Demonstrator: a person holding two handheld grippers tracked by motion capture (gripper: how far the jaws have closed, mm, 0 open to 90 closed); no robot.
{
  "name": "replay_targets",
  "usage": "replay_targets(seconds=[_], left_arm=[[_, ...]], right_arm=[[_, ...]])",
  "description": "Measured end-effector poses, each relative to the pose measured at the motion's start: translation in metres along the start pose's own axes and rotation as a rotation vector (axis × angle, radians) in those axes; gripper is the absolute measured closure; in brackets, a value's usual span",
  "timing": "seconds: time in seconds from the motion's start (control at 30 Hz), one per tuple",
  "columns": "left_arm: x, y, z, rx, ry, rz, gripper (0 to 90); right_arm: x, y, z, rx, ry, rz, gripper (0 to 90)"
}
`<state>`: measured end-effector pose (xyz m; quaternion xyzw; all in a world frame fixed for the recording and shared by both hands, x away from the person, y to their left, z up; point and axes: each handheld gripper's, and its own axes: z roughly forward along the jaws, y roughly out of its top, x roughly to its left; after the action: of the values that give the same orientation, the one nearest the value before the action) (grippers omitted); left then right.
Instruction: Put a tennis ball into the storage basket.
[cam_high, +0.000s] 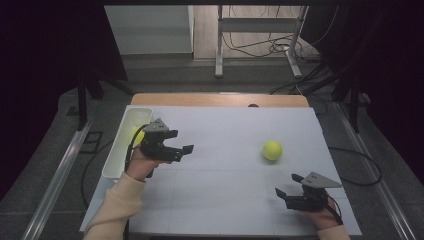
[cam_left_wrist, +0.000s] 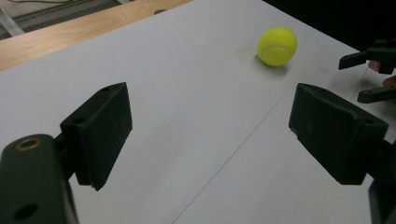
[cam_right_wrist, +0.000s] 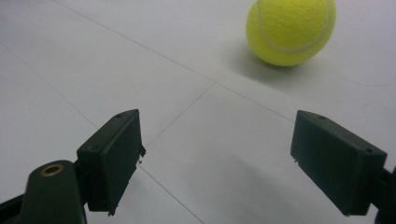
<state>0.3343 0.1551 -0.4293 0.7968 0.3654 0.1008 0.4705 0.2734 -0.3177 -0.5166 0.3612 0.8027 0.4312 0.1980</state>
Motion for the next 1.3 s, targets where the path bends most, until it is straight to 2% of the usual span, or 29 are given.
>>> replay_targets(seconds=[0.57, 1.0, 1.3], left_arm=[[-0.016, 0.003, 0.016, 0.025, -0.036, 0.033, 13.8], [-0.029, 0.002, 0.036, 0.057, -0.067, 0.045, 13.6], [-0.037, 0.002, 0.052, 0.069, -0.07, 0.056, 13.6]], right_arm=[[0.001, 0.0, 0.0, 0.001, 0.004, -0.004, 17.2], [0.0, 0.0, -0.001, -0.005, 0.013, -0.003, 17.2], [0.001, 0.001, 0.0, -0.005, 0.022, -0.008, 17.2]])
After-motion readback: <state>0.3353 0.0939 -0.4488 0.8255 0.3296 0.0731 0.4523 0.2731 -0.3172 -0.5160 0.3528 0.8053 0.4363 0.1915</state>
